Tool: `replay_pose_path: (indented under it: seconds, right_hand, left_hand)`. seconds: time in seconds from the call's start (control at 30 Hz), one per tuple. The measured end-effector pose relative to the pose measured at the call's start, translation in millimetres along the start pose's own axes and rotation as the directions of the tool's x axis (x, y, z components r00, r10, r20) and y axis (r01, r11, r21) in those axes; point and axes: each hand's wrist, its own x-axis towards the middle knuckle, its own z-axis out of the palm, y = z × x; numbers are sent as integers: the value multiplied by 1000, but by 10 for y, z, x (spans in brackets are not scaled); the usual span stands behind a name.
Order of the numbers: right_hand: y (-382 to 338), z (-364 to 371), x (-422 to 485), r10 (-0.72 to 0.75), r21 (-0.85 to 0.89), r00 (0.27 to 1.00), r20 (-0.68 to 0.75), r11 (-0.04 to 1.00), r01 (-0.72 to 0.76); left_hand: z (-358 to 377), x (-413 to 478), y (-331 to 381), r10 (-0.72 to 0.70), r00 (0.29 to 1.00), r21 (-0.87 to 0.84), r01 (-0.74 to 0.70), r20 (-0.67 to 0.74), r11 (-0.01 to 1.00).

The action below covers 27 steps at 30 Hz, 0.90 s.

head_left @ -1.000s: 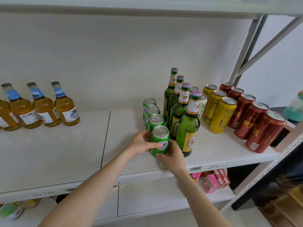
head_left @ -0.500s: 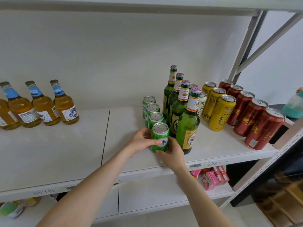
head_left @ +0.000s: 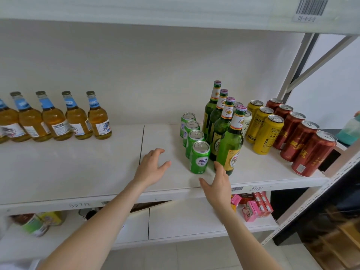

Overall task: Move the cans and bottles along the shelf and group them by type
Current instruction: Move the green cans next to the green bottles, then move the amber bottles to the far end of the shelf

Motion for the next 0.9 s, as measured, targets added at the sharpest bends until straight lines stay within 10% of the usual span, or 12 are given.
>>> replay_pose_path:
  seconds: [0.27,0.9]
  right_hand:
    - [-376,-15,-371,-54,-302,995,84,950,77]
    - [-1516,841,-1037,-86,-491,988,124,860,137]
  left_hand:
    - [-419,-542,-170,144,988,492,-153,56,857]
    - [-1249,-1044,-1306,121,983,674,-181,136,716]
